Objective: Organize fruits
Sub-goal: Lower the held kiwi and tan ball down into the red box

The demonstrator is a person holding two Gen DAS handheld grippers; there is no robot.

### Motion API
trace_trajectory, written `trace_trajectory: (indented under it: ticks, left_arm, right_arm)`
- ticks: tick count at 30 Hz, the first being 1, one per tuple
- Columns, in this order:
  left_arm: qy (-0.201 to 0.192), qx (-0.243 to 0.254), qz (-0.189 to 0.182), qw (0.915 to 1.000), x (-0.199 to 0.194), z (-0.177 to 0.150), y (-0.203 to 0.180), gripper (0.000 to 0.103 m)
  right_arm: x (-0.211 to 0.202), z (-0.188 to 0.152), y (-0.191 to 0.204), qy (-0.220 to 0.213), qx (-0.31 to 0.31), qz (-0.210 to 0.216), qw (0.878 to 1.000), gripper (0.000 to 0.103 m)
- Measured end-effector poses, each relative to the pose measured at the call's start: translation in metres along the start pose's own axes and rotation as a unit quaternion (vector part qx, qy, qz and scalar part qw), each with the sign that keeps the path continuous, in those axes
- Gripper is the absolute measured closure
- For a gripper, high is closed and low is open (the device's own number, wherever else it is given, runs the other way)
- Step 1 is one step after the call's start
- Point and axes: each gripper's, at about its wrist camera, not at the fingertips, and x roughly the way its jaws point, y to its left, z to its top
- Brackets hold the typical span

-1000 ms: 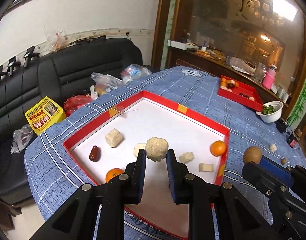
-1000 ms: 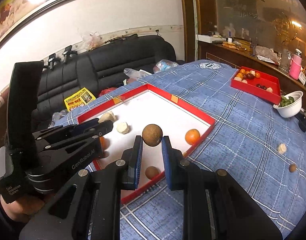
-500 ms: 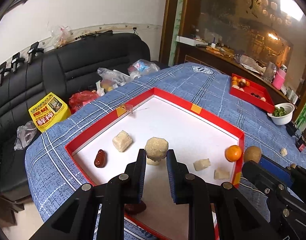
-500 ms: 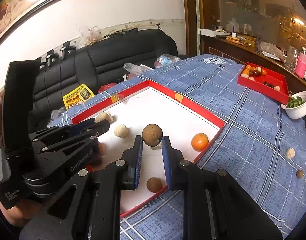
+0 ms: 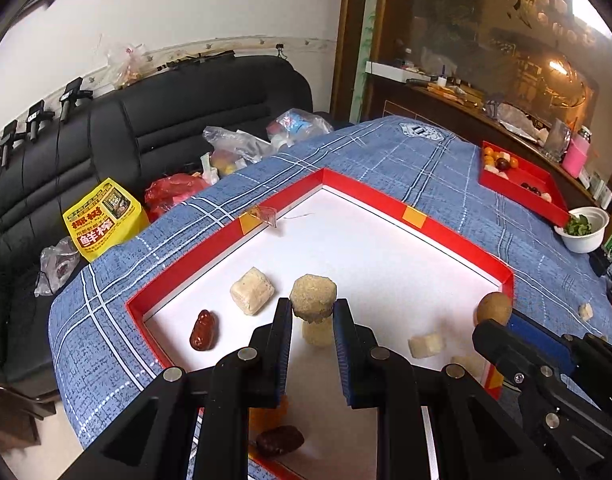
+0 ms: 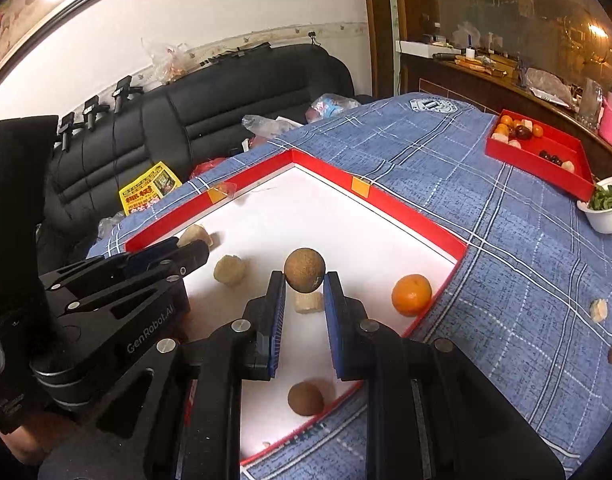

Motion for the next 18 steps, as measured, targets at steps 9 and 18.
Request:
trace_trajectory:
  ticks: [9,18]
  left_arm:
    - [0.013,-0.001,0.014,0.9998,0.017,0.005,0.001,0.083]
    - [0.017,0.000,0.022,0.9996,0.026,0.007,0.000,0.083]
  right_arm:
    - [0.020,0.003,-0.003,0.015,0.006,-0.001,1.000,0.084]
    - [0.031,0.008,-0.007,0.020,0.011,-0.003,1.000,0.084]
